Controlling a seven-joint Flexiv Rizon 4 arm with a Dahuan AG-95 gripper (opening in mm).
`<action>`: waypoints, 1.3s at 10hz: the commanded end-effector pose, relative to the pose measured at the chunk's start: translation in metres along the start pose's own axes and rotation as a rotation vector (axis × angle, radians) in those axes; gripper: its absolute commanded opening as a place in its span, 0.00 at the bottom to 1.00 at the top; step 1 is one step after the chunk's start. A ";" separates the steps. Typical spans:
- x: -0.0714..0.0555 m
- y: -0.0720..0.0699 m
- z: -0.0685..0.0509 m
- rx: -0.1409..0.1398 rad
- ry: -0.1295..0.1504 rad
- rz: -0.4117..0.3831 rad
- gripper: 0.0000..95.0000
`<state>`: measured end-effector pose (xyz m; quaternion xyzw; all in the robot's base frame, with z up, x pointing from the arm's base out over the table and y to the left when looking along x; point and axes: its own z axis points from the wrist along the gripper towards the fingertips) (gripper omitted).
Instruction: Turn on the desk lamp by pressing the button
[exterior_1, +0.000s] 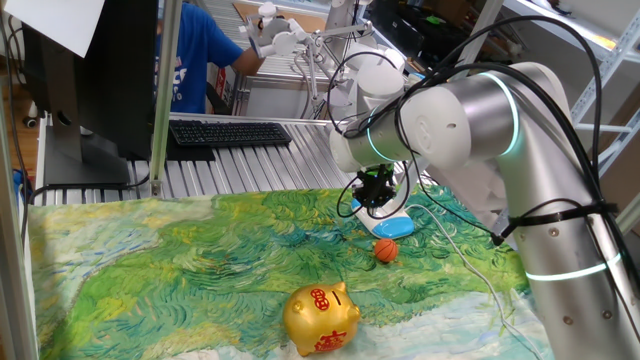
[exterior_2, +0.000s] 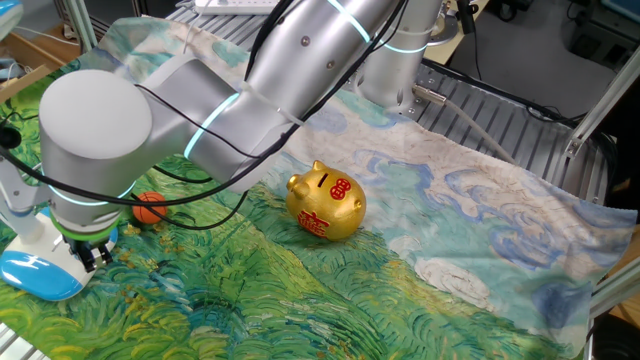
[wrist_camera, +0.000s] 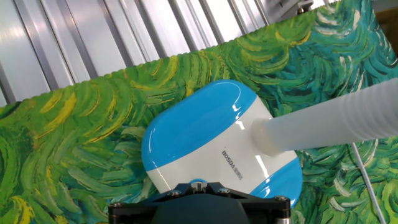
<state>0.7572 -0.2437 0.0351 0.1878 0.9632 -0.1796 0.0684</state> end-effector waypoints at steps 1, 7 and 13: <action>0.000 0.000 0.002 -0.001 0.000 0.001 0.00; 0.000 0.000 0.004 -0.005 -0.001 0.002 0.00; 0.001 -0.001 -0.001 -0.003 0.028 -0.007 0.00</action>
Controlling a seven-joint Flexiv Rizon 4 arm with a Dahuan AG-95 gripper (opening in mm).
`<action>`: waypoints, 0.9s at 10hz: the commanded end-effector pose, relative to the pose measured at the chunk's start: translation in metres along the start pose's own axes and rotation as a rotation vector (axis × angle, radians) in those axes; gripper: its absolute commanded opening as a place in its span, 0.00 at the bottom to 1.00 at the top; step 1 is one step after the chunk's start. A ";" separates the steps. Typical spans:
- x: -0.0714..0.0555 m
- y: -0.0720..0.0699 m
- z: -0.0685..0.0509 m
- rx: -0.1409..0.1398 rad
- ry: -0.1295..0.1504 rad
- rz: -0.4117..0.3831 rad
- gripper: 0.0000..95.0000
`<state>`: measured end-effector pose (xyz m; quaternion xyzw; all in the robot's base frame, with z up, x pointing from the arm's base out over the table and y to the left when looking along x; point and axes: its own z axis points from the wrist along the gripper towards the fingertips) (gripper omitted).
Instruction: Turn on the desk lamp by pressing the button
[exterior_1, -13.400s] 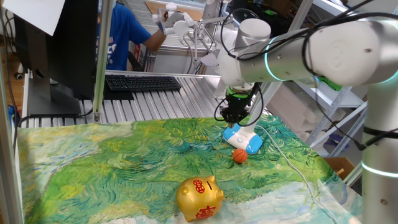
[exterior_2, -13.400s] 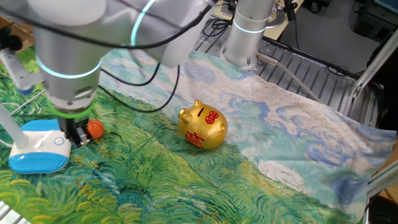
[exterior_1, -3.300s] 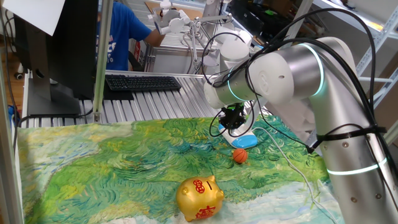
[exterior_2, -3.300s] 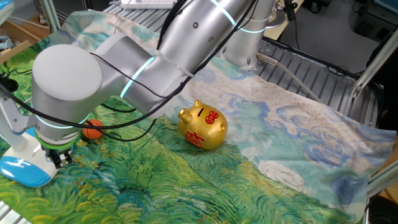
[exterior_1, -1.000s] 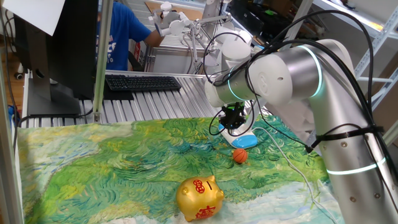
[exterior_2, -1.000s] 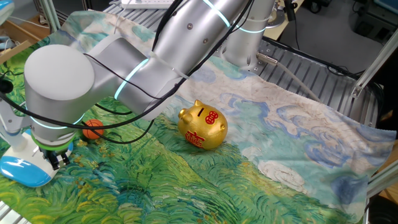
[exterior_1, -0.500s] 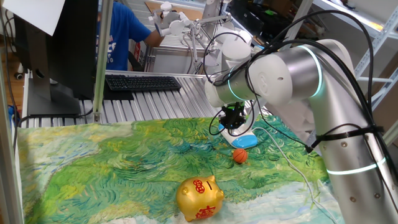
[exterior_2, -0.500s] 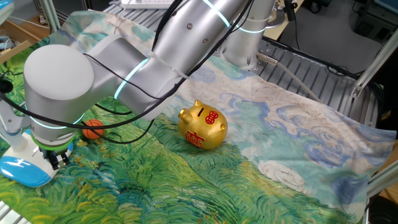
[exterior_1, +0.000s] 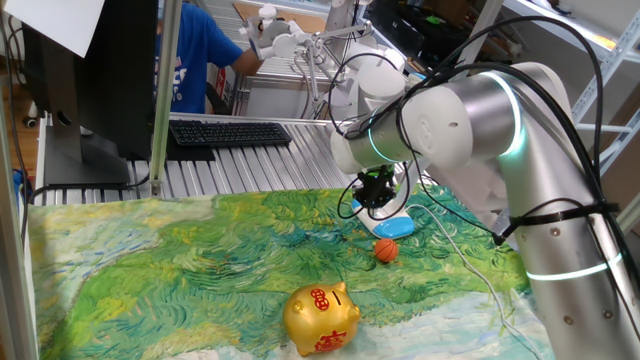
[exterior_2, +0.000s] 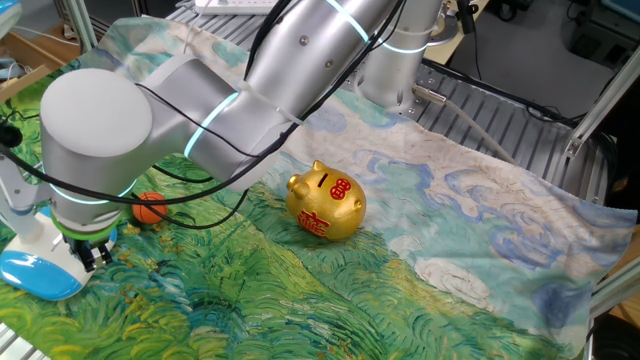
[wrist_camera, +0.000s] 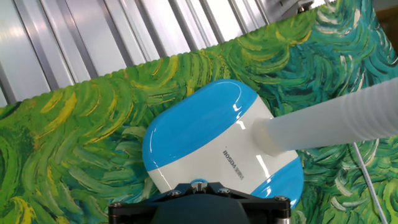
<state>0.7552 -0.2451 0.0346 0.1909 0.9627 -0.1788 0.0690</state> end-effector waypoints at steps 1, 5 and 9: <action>-0.001 0.001 -0.009 -0.017 0.063 -0.011 0.00; 0.002 0.001 -0.021 -0.068 0.130 0.026 0.00; 0.009 0.002 -0.028 -0.083 0.150 0.028 0.00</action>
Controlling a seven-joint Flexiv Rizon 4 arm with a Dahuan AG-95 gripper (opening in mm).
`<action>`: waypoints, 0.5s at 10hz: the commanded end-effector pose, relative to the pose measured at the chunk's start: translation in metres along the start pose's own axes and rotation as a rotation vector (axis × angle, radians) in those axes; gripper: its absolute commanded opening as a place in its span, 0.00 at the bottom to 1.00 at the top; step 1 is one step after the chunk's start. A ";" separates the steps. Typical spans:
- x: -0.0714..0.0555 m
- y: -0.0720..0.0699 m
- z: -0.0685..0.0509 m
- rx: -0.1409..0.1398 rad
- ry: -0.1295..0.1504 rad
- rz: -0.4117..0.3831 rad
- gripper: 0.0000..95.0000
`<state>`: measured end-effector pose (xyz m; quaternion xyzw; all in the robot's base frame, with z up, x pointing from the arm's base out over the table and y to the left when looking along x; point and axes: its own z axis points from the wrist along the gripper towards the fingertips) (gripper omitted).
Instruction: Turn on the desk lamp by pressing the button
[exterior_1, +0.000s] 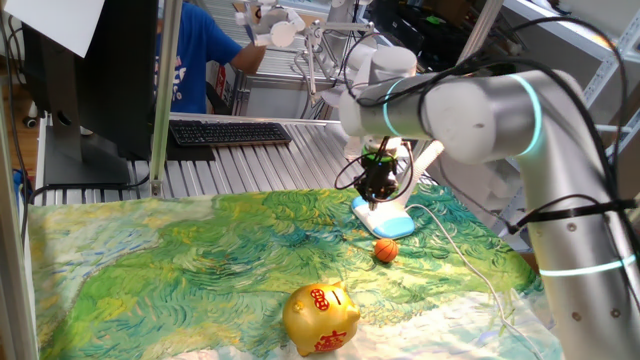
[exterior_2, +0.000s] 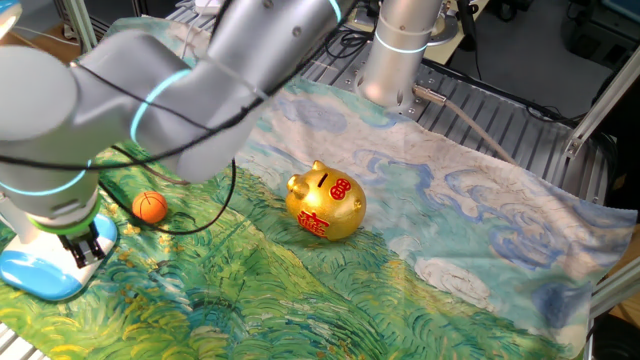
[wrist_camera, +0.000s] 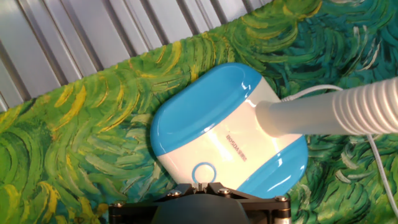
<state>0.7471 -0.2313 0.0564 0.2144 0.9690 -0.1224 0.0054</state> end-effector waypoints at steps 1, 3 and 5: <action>0.003 0.000 -0.002 -0.001 -0.003 0.000 0.00; 0.008 0.001 -0.005 -0.012 0.003 0.007 0.00; 0.013 0.003 -0.007 -0.022 0.015 0.023 0.00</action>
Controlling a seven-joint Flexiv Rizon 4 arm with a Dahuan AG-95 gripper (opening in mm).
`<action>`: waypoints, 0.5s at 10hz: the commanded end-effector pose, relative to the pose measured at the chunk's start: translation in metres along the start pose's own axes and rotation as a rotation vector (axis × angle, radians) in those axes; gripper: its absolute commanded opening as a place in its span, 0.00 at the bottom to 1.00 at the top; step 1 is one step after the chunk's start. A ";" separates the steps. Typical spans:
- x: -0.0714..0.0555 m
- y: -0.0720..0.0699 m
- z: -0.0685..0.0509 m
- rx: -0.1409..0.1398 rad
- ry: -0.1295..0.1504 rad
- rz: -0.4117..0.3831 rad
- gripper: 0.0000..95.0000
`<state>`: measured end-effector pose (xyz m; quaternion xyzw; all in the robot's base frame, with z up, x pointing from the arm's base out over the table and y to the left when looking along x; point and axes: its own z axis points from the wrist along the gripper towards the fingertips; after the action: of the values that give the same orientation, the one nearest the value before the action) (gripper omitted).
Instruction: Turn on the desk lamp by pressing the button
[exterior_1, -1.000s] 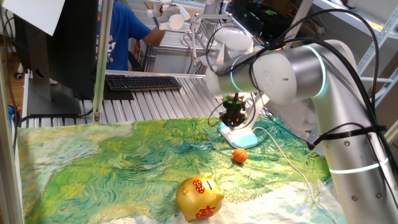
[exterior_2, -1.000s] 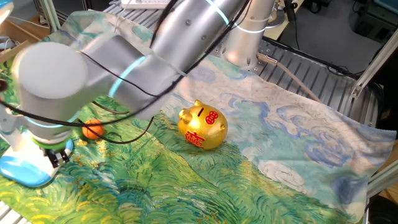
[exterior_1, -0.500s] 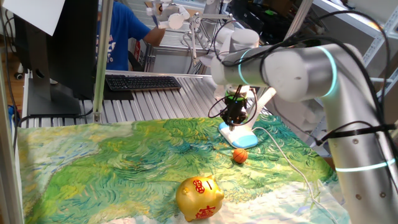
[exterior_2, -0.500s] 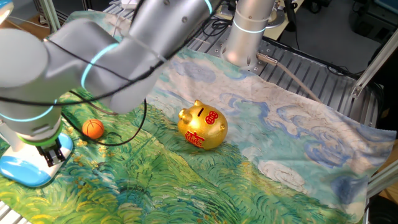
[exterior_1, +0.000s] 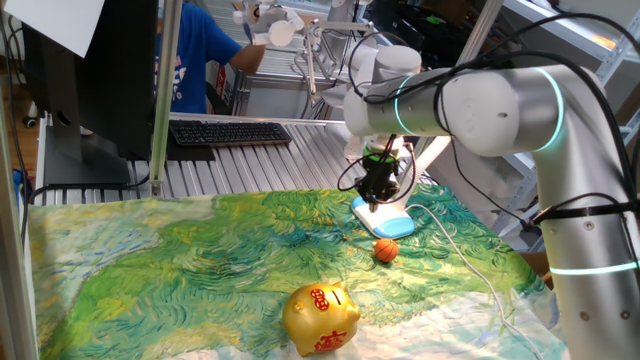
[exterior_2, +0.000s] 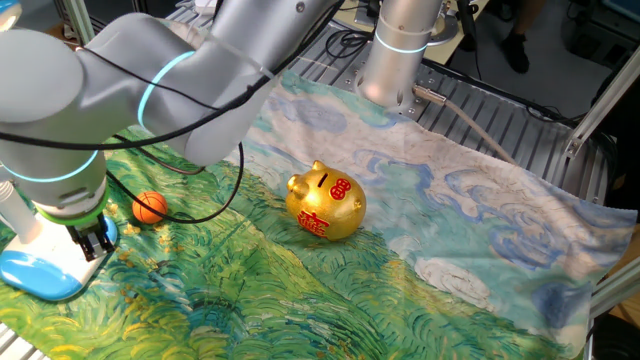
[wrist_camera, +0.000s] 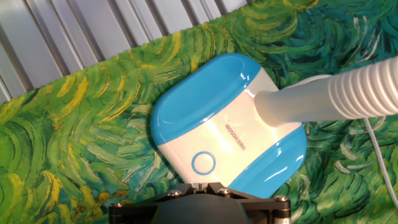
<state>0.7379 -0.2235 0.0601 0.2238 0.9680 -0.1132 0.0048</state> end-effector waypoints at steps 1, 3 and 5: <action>0.004 0.001 -0.002 -0.013 0.015 0.015 0.00; 0.004 0.001 -0.002 -0.014 0.016 0.019 0.00; 0.004 0.000 -0.002 -0.014 0.015 0.024 0.00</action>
<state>0.7349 -0.2213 0.0606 0.2367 0.9659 -0.1045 0.0003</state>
